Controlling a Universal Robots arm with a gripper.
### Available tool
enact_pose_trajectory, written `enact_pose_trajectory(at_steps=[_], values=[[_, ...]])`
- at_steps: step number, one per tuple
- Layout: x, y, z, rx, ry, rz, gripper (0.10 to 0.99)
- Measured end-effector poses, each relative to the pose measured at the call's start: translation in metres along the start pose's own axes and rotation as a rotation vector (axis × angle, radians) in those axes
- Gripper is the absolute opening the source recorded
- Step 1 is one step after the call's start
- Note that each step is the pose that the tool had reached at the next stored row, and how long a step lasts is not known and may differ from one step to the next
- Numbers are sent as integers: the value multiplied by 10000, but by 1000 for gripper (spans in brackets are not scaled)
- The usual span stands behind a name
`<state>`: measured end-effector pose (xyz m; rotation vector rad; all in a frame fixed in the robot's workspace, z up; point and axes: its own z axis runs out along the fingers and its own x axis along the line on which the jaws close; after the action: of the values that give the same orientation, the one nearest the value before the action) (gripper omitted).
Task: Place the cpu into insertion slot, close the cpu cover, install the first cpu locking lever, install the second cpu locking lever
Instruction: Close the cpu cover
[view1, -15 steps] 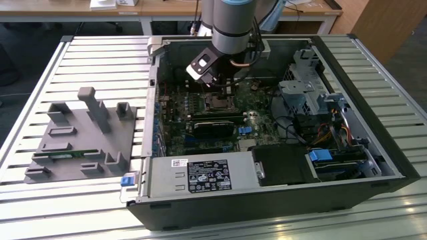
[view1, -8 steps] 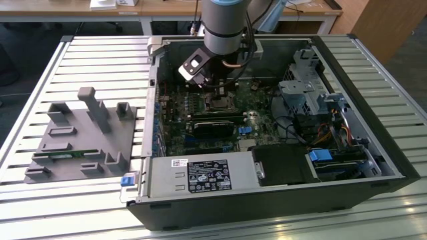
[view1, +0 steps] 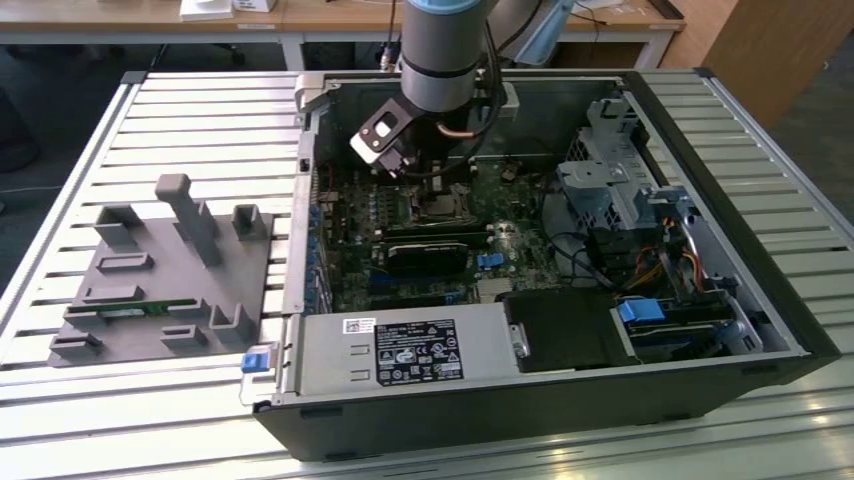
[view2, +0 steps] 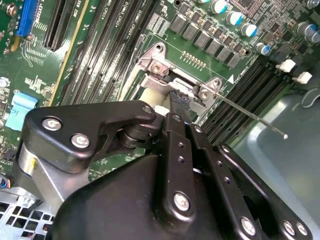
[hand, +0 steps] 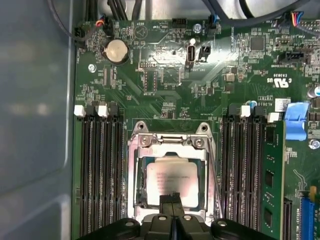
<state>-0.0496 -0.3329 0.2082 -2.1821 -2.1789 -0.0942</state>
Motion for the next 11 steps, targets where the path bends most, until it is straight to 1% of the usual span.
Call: enact_pose_trajectory(at_steps=[6,11], values=[[-4,-11,49,1,0,0,106],[-6,-12,72,1,-1,0,106]])
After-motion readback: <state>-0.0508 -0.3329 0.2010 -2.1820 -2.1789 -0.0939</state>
